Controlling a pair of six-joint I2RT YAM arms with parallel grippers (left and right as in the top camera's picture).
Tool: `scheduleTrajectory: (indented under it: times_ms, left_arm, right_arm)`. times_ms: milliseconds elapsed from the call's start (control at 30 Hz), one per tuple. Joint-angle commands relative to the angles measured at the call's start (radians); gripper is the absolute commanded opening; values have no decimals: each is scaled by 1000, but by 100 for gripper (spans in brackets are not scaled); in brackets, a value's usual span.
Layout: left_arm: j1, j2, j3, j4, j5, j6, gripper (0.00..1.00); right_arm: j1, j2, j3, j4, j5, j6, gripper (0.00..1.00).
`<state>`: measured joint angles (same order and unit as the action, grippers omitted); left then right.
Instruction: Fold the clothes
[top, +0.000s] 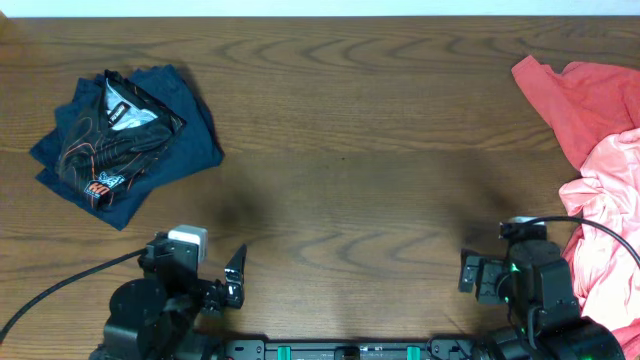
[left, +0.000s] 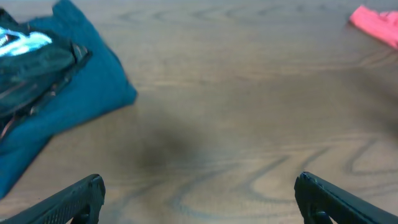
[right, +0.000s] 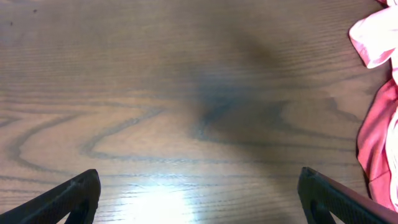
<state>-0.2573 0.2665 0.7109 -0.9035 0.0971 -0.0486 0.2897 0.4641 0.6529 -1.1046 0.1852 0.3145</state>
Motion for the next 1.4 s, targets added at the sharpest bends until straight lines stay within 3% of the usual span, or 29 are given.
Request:
scheduleTrajectory:
  times_ms: [0, 300, 433, 767, 867, 1367]
  left_arm:
    - [-3, -2, -3, -27, -12, -5, 98]
    - [-3, -2, -3, -79, -12, -5, 98]
    - [-3, -2, -3, -84, -12, -5, 98]
    - [-3, -2, -3, -84, -12, -5, 98]
    - [-3, -2, -3, -84, -12, -5, 98]
    - [-3, -2, -3, -84, -12, -5, 98]
  right_arm:
    - [0, -55, -11, 4, 21, -6, 99]
    - [-82, -366, -199, 315, -110, -302, 99]
    - [-135, -461, -338, 490, -119, -305, 99]
    - [-150, -459, -652, 1098, -126, -332, 99]
    - [-149, -456, -647, 1033, -128, -330, 99]
    - [-148, -451, -647, 1035, -130, -330, 99]
